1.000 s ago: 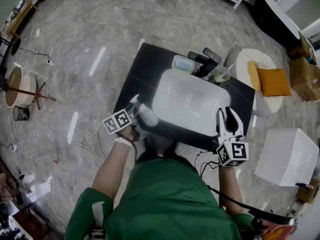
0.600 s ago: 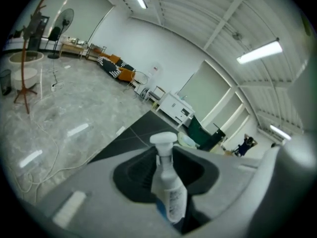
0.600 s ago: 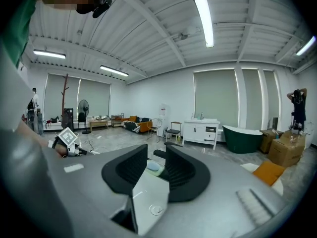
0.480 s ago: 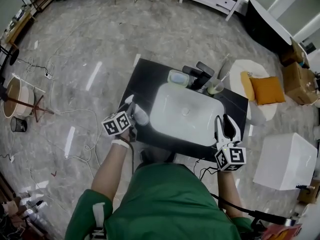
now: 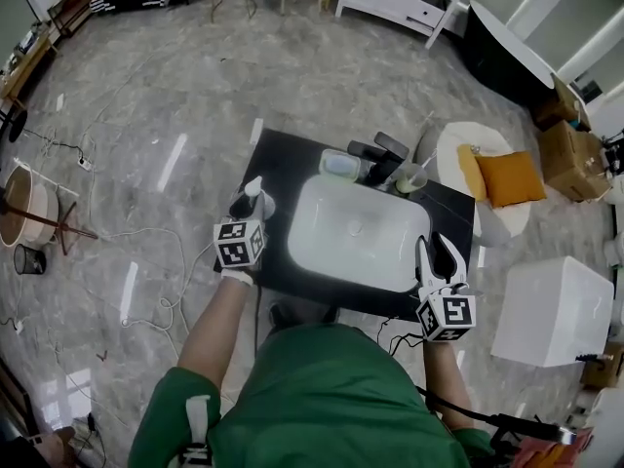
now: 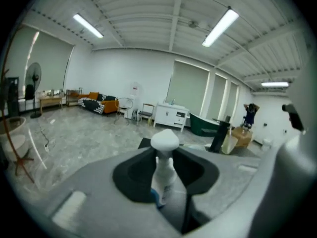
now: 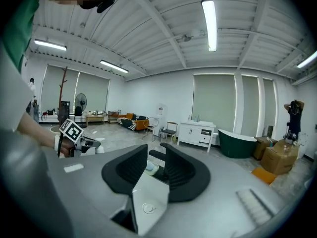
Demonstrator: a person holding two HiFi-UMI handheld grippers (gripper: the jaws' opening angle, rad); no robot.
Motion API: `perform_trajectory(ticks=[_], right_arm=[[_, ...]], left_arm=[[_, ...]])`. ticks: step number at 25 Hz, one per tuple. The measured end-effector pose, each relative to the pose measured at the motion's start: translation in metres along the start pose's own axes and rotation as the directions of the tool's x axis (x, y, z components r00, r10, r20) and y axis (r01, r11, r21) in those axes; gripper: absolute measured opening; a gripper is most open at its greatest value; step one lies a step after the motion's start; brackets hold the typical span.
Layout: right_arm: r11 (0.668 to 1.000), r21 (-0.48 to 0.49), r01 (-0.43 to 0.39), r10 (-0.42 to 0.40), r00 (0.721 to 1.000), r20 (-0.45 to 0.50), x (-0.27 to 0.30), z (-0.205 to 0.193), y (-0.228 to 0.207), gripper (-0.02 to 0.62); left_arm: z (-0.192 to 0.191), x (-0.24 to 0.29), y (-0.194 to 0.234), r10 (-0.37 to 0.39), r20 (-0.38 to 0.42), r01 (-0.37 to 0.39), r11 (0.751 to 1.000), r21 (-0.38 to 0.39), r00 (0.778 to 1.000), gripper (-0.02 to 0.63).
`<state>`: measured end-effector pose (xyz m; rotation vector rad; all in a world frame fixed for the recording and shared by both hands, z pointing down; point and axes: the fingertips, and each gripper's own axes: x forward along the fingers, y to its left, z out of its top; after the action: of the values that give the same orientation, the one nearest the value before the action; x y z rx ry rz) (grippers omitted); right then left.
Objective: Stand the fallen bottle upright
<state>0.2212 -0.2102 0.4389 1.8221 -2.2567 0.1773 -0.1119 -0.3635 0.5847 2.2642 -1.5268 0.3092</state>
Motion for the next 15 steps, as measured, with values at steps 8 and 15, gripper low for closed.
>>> perform_trajectory(ticks=[8,15], right_arm=[[1.000,0.003,-0.023,0.023,1.000,-0.019,0.002,-0.011,0.008,0.115],[0.999,0.006,-0.041,0.041,0.999,-0.020,0.003,-0.010,0.014,0.115]], left_arm=[[-0.012,0.001,-0.018,-0.013,-0.017,0.016,0.981,0.191,1.000,0.128],[-0.028,-0.005,-0.008,0.011,-0.075,0.002,0.986,0.166,0.997,0.201]])
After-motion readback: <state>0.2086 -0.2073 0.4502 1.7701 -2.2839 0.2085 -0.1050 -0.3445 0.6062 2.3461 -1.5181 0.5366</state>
